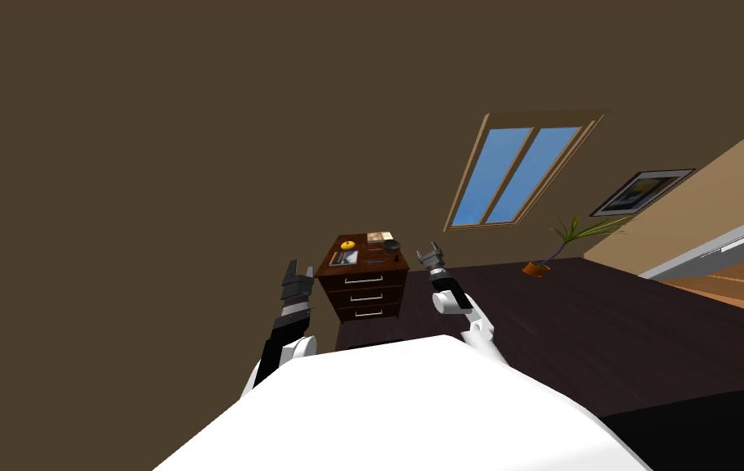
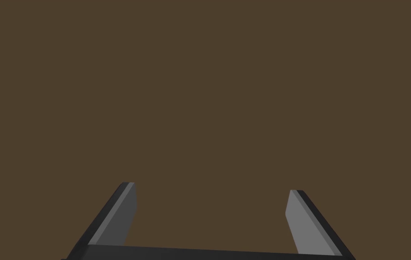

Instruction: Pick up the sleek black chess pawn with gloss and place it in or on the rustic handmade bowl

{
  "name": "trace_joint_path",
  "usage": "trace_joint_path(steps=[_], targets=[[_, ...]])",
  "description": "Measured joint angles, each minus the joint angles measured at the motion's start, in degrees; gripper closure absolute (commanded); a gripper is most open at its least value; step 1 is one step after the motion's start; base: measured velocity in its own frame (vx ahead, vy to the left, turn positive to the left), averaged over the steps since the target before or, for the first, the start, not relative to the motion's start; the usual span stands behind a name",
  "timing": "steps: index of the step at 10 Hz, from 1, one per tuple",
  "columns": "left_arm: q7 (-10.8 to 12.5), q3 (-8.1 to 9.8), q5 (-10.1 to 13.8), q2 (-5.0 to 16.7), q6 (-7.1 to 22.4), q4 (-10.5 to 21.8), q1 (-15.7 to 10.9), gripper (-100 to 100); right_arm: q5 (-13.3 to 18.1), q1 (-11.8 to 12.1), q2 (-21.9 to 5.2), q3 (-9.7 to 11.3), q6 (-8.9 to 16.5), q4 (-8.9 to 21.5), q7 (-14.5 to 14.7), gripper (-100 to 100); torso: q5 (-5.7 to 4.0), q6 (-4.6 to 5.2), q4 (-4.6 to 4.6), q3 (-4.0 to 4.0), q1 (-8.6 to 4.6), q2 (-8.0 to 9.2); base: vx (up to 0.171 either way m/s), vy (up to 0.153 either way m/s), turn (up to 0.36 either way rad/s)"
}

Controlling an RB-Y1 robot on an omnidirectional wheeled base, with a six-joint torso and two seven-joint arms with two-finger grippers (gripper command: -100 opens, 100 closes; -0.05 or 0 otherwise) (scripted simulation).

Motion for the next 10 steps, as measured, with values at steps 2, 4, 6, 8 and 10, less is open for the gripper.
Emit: trace_joint_path(steps=[2,4,6,8,10], targets=[[0.0,0.00,0.0,0.0,0.0,0.0,0.0,0,0.0,-0.2,0.1,0.1,0.0,0.5,-0.2,-100,0.01,0.00,0.01,0.02,0.05,0.02,0.001,-0.002,-0.007],[0.0,0.00,0.0,0.0,0.0,0.0,0.0,0,0.0,-0.2,0.1,0.1,-0.1,0.5,-0.1,-100,0.01,0.00,0.01,0.01,0.03,0.02,-0.001,0.004,0.011],[0.0,0.00,0.0,0.0,0.0,0.0,0.0,0,0.0,-0.2,0.1,0.1,-0.1,0.5,-0.1,-100,0.02,0.00,0.01,0.02,0.05,0.03,0.001,-0.002,-0.007],[0.0,0.00,0.0,0.0,0.0,0.0,0.0,0,-0.2,-1.2,-0.2,0.0,0.3,1.7,-0.9,-100,0.01,-0.01,0.00,0.01,0.03,0.01,-0.001,0.003,0.007],[0.0,0.00,0.0,0.0,0.0,0.0,0.0,0,-0.6,-2.8,-0.7,-0.3,2.2,3.2,-3.4,-100,0.02,0.00,0.01,0.01,0.06,0.01,-0.002,0.006,0.013]])
